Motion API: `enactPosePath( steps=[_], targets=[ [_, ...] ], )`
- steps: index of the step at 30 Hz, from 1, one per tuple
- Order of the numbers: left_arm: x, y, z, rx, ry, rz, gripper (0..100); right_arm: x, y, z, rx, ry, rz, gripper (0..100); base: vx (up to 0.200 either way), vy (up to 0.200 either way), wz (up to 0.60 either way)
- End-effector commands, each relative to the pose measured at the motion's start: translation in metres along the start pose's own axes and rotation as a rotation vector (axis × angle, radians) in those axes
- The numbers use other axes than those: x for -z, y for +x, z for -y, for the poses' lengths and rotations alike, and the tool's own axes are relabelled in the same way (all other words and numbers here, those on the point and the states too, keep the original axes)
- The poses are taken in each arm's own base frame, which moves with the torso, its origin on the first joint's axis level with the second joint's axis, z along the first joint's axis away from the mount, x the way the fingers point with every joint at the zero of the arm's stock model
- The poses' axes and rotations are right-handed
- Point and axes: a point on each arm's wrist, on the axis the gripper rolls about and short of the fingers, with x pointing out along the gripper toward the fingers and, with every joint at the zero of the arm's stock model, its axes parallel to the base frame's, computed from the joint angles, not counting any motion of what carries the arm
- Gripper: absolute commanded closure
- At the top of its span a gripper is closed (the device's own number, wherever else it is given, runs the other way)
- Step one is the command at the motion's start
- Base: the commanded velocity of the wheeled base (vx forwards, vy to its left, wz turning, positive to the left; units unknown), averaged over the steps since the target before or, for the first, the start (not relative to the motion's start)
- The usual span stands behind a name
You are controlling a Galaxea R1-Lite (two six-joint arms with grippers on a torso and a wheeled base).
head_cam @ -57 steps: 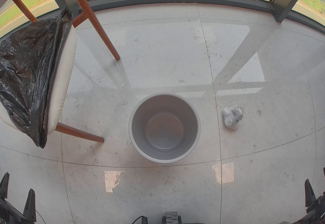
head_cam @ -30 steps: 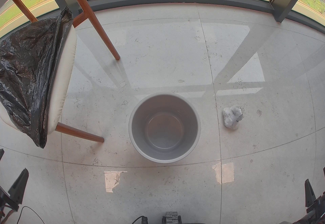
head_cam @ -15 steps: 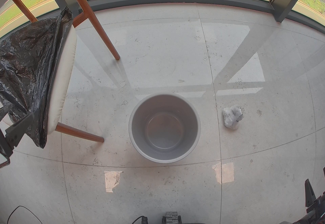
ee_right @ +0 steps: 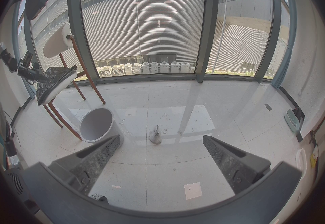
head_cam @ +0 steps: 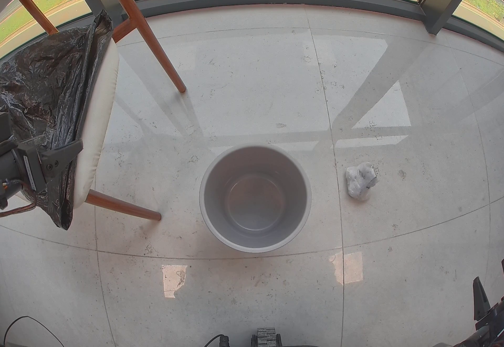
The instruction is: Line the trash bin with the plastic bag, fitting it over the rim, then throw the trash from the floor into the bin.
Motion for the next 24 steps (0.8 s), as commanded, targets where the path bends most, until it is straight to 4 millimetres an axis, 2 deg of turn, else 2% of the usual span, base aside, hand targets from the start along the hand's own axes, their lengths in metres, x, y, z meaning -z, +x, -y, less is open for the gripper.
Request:
enactPosePath(
  steps=[1, 8, 15, 24],
  targets=[
    [-0.006, 0.027, -0.005, -0.002, -0.008, -0.041, 0, 0.005, 0.0, 0.0, -0.002, 0.0, -0.002, 0, 0.0, 0.0, 0.0],
    [-0.011, 0.05, -0.011, -0.037, -0.005, -0.062, 0, 0.005, 0.0, 0.0, -0.002, 0.0, -0.002, 0, 0.0, 0.0, 0.0],
    [-0.022, 0.082, -0.018, -0.063, 0.011, 0.038, 0, 0.005, 0.0, 0.0, 0.0, 0.0, -0.001, 0, 0.0, 0.0, 0.0],
    [-0.024, 0.092, -0.021, -0.078, 0.011, 0.04, 0, 0.005, 0.0, 0.0, -0.002, 0.0, -0.001, 0, 0.0, 0.0, 0.0]
  ],
)
